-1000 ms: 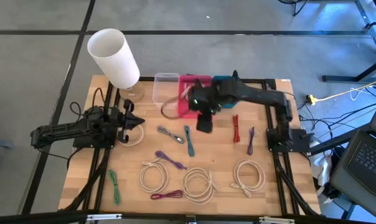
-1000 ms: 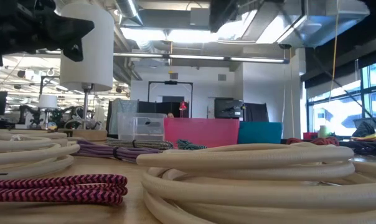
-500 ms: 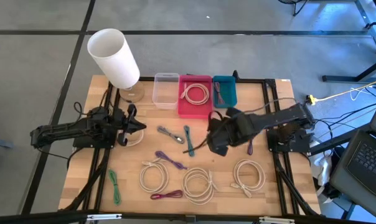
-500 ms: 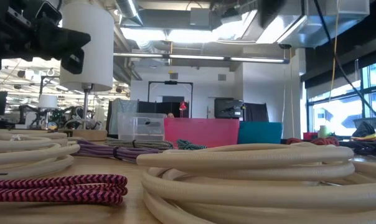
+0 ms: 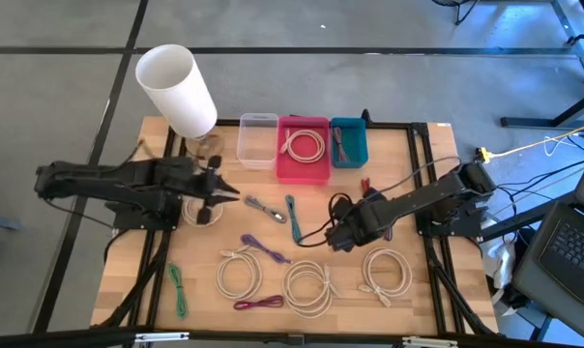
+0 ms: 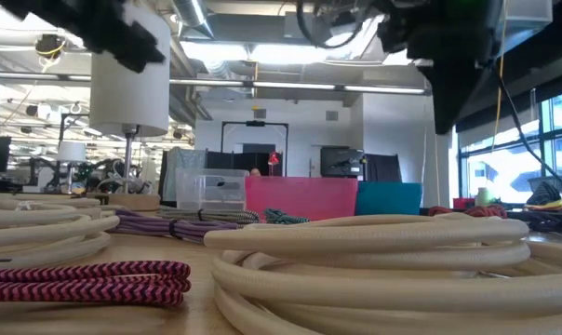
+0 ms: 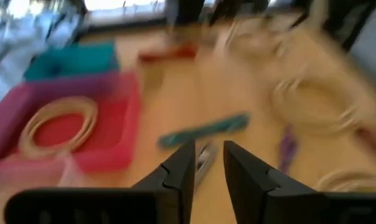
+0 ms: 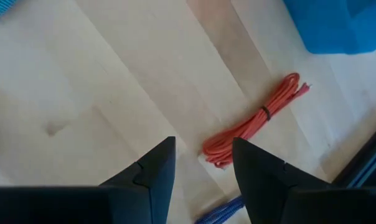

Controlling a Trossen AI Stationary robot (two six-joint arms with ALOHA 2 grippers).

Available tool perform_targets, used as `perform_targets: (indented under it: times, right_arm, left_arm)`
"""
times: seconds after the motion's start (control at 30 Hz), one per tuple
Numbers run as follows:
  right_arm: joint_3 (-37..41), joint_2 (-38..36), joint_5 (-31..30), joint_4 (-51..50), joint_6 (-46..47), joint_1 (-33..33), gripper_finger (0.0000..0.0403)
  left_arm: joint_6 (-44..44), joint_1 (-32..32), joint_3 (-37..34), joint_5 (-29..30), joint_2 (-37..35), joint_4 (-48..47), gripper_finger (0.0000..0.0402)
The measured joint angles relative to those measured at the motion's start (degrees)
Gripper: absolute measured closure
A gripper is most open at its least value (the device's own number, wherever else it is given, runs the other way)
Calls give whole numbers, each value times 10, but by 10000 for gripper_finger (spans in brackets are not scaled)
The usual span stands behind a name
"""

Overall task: Pick & Place USB Port
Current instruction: Put the white and black charger cable into the white bin

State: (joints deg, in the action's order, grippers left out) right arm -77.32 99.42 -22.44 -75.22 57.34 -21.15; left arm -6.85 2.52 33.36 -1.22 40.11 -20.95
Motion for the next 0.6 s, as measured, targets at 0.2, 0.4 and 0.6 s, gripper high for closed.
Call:
perform_targets:
  times: [0.2, 0.4, 0.6]
  right_arm:
    - [28, 0, 0, 0, 27, 0, 242]
    - [32, 0, 0, -3, 26, 0, 242]
    - [32, 0, -3, -4, 23, 0, 242]
  left_arm:
    - [-52, -26, 85, 86, 173, -50, 289]
    - [-95, -39, 124, 165, 314, -67, 259]
    - [-105, -40, 151, 149, 417, -83, 245]
